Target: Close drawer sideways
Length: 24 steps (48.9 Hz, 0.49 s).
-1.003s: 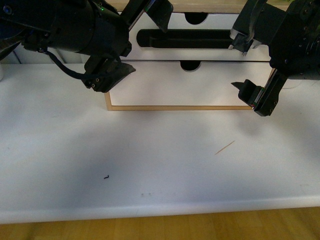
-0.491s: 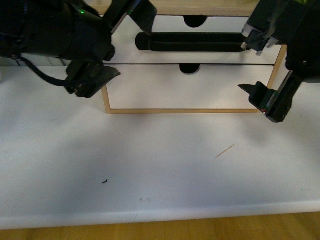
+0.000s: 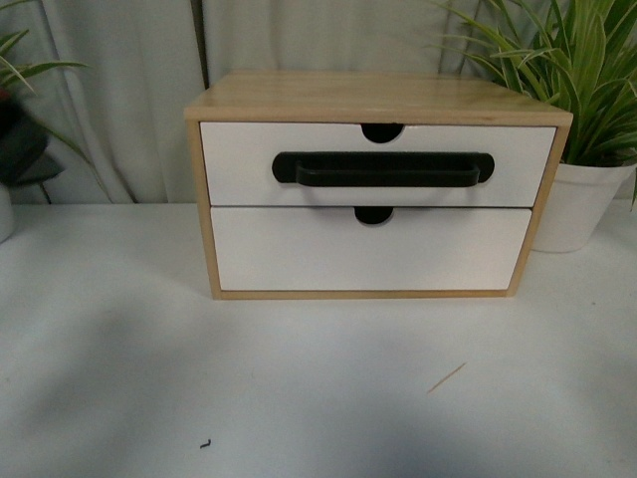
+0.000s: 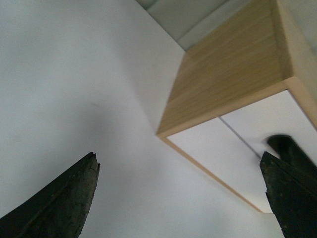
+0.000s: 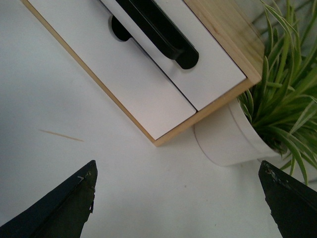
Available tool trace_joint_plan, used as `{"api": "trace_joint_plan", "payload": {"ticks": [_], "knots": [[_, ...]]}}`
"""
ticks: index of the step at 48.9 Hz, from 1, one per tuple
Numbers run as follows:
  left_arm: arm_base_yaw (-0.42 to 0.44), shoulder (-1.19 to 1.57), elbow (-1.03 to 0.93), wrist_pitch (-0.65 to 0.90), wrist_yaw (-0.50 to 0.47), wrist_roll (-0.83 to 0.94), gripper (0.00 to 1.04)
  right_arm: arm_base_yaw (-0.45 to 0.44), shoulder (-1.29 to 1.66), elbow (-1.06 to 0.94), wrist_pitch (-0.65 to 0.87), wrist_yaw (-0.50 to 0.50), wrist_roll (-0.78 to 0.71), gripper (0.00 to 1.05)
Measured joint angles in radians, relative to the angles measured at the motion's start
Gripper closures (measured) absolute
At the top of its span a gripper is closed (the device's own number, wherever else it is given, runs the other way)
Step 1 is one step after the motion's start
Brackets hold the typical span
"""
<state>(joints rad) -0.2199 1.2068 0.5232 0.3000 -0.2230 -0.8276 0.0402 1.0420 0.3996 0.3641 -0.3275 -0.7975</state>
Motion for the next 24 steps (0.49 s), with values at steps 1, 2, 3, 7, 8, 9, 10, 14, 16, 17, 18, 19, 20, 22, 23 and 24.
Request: {"api": "trace_joint_plan", "payload": {"ticks": [1, 2, 3, 7, 8, 9, 10, 14, 16, 17, 18, 19, 20, 22, 23, 24], "knots": [[0.003, -0.03, -0.019, -0.014, -0.012, 0.012, 0.06, -0.011, -0.033, -0.016, -0.016, -0.006, 0.014, 0.09], [0.003, -0.044, -0.028, -0.022, -0.016, 0.018, 0.06, -0.021, -0.066, -0.031, -0.034, -0.014, 0.027, 0.09], [0.005, -0.074, -0.048, -0.038, -0.029, 0.028, 0.06, -0.032, -0.099, -0.045, -0.053, -0.022, 0.037, 0.09], [0.01, -0.179, -0.11, -0.094, -0.076, 0.068, 0.06, -0.066, -0.196, -0.086, -0.11, -0.048, 0.073, 0.09], [0.012, -0.208, -0.127, -0.106, -0.087, 0.076, 0.06, -0.084, -0.244, -0.105, -0.138, -0.061, 0.089, 0.09], [0.014, -0.237, -0.144, -0.118, -0.1, 0.092, 0.06, -0.096, -0.275, -0.117, -0.158, -0.07, 0.1, 0.09], [0.016, -0.267, -0.159, -0.133, -0.116, 0.102, 0.06, -0.109, -0.307, -0.13, -0.176, -0.079, 0.115, 0.09], [0.033, -0.406, -0.221, -0.188, -0.167, 0.147, 0.06, -0.163, -0.438, -0.179, -0.226, -0.084, 0.173, 0.09], [0.038, -0.442, -0.233, -0.193, -0.172, 0.154, 0.06, -0.173, -0.463, -0.184, -0.227, -0.083, 0.187, 0.09], [0.039, -0.449, -0.233, -0.193, -0.172, 0.155, 0.06, -0.174, -0.466, -0.184, -0.227, -0.083, 0.19, 0.09], [0.039, -0.452, -0.233, -0.193, -0.172, 0.156, 0.06, -0.174, -0.47, -0.184, -0.227, -0.084, 0.194, 0.09], [0.039, -0.457, -0.233, -0.193, -0.172, 0.159, 0.06, -0.174, -0.473, -0.184, -0.227, -0.086, 0.198, 0.09], [0.039, -0.459, -0.233, -0.193, -0.172, 0.161, 0.06, -0.174, -0.474, -0.184, -0.227, -0.086, 0.199, 0.09], [0.039, -0.46, -0.233, -0.193, -0.171, 0.163, 0.06, -0.174, -0.474, -0.184, -0.227, -0.087, 0.201, 0.09], [0.039, -0.459, -0.233, -0.193, -0.171, 0.166, 0.06, -0.174, -0.474, -0.184, -0.227, -0.087, 0.202, 0.09], [0.039, -0.458, -0.233, -0.193, -0.171, 0.166, 0.06, -0.174, -0.472, -0.184, -0.227, -0.087, 0.204, 0.09]]}}
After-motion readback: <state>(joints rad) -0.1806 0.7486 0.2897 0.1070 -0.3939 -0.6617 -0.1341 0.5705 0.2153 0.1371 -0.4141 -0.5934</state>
